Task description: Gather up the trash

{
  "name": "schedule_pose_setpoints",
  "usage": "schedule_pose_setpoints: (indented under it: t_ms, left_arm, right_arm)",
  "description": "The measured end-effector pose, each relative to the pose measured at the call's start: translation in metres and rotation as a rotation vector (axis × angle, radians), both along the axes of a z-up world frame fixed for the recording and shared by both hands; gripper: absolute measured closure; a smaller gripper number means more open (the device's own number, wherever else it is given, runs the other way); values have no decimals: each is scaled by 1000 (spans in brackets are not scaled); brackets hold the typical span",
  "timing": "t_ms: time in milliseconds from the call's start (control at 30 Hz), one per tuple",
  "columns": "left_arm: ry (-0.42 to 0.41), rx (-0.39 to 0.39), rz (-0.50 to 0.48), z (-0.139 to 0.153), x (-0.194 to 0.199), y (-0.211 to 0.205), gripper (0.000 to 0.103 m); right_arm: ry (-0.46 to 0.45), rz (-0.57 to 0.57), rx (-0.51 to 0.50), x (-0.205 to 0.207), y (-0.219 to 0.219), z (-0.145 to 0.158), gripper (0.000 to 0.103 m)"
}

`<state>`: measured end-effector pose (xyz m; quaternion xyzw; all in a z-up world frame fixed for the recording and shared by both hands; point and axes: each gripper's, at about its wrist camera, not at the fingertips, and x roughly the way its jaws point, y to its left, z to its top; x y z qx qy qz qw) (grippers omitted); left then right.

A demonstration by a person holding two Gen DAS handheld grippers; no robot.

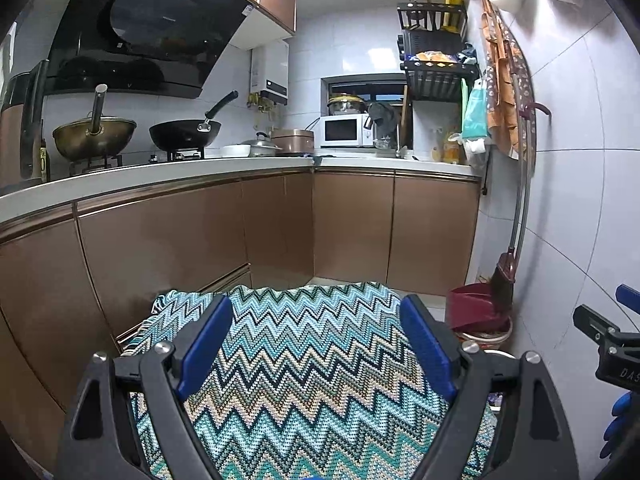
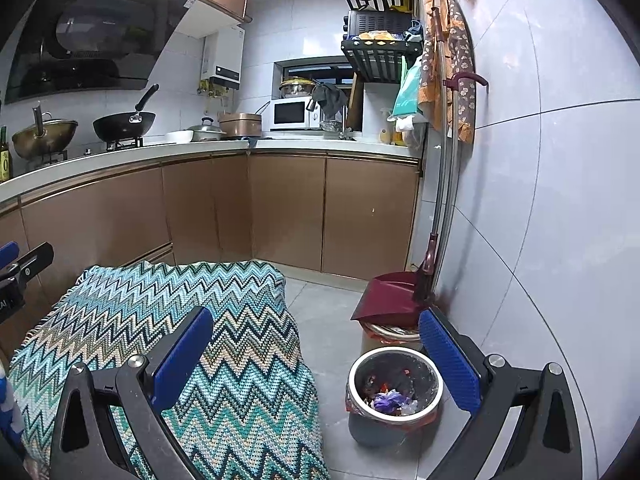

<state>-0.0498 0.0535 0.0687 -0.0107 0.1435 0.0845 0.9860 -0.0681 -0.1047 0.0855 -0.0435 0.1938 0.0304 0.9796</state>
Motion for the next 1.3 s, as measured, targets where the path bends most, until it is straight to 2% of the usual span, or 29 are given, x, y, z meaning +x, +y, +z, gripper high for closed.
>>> schedule_pose_setpoints:
  t_ms: [700,1067,1300]
  left_arm:
    - [48,24,-70,-11,19,-28,18]
    - [65,17,-96,-14,20,-27,18]
    - [107,11,-92,-29,22,-22,18]
  right_arm:
    - [46,-20,24,9,-13,-17,0]
    - [53,-30,29,11,-18,-20,0]
    - [75,-27,29,13,-18,-28,0]
